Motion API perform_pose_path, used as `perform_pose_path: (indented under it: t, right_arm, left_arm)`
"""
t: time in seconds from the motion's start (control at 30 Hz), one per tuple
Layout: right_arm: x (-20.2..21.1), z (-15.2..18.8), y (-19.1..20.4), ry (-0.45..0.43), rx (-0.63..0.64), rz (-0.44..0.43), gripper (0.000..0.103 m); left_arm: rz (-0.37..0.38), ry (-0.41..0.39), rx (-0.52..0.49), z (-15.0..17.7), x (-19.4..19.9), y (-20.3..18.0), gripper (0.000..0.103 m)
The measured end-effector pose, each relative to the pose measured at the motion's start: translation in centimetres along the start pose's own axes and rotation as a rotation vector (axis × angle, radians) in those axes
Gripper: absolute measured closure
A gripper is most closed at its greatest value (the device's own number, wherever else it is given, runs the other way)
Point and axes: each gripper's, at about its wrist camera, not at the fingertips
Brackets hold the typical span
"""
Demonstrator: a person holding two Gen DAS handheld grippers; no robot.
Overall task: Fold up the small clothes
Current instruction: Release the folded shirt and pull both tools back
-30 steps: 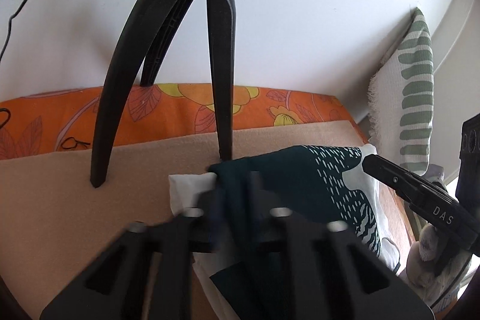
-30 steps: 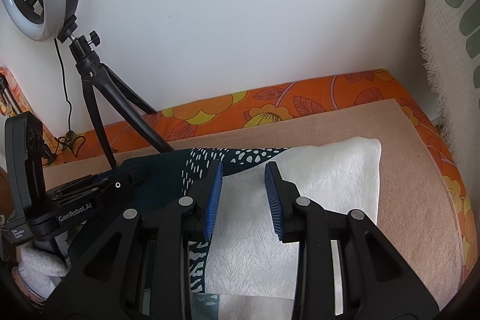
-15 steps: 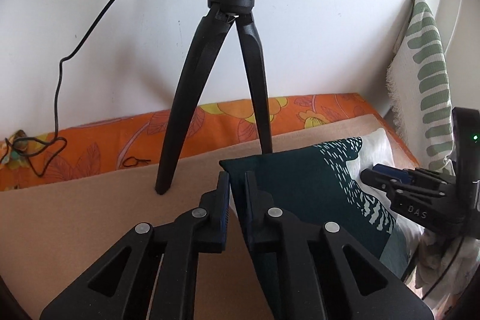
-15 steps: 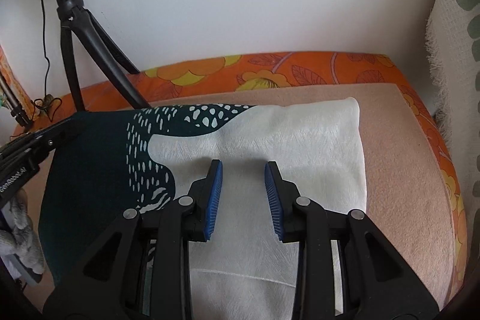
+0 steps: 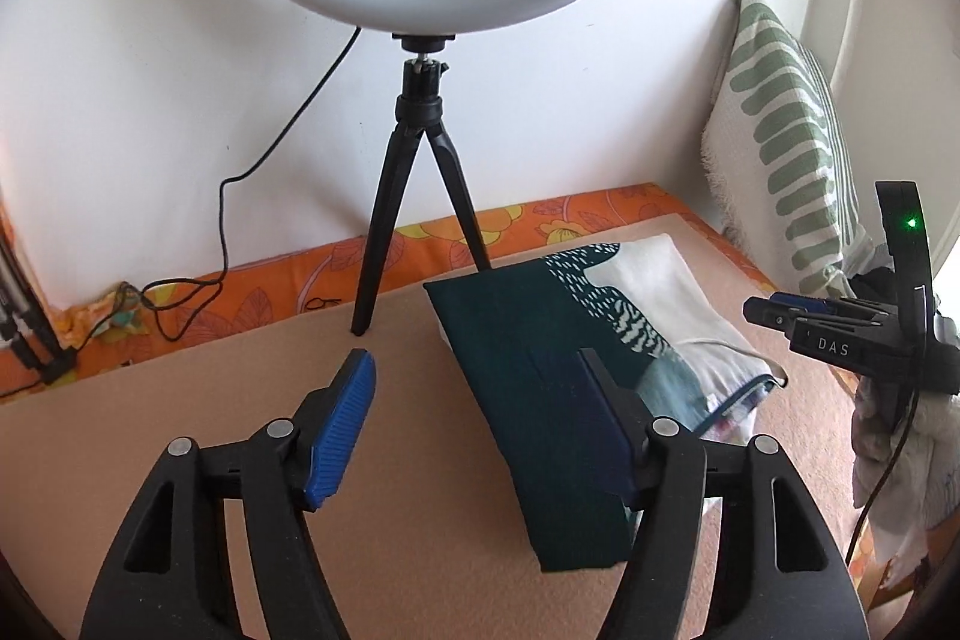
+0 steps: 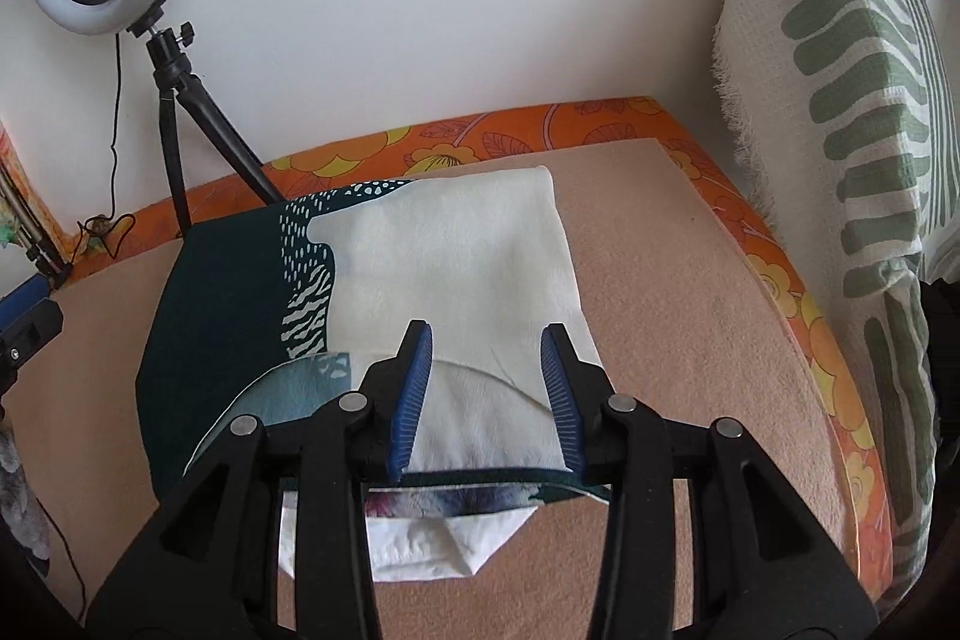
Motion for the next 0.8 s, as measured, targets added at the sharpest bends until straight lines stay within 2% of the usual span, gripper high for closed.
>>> perform_pose_path:
  t: [0.1, 0.23, 0.33, 0.43, 0.5, 0.57, 0.67, 0.73, 0.8]
  right_arm:
    - [3.7, 1.3, 0.5, -0.041, 0.019, 0.028, 0.06]
    - [8.3, 3.1, 1.2, -0.069, 0.017, 0.019, 0.053]
    - [11.8, 4.6, 2.2, -0.102, 0.022, 0.03, 0.044]
    - [15.1, 6.4, 3.7, -0.142, 0.051, 0.063, 0.036]
    - [16.9, 7.6, 4.4, -0.164, 0.055, 0.071, 0.025]
    - [18.4, 8.8, 4.9, -0.174, 0.058, 0.069, 0.02]
    - [20.3, 10.4, 6.0, -0.204, 0.076, 0.114, 0.019]
    - [21.6, 11.5, 6.6, -0.226, 0.071, 0.139, 0.016]
    - [22.9, 12.5, 7.1, -0.248, 0.059, 0.15, 0.014]
  left_arm:
    - [0.005, -0.023, -0.006, 0.8, 3.4, -0.8, 0.036]
    - [0.001, -0.065, -0.05, 1.8, 8.0, -2.6, 0.032]
    - [-0.001, -0.088, -0.077, 2.7, 11.4, -3.8, 0.024]
    - [-0.019, -0.134, -0.1, 3.8, 15.0, -4.9, 0.023]
    - [-0.021, -0.154, -0.123, 4.7, 16.9, -5.6, 0.019]
    - [-0.026, -0.162, -0.141, 5.7, 18.7, -6.2, 0.018]
    - [-0.043, -0.178, -0.162, 7.3, 20.9, -6.7, 0.017]
    - [-0.046, -0.177, -0.166, 8.4, 22.2, -6.9, 0.004]
    - [-0.039, -0.19, -0.159, 9.6, 23.6, -6.9, 0.001]
Point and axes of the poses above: each gripper's, at about its wrist camera, not at the fingertips, and x roughly against the way its jaws point, y to its left, z to its underside, and after that the axes turned 4 degrees about z, right-handed
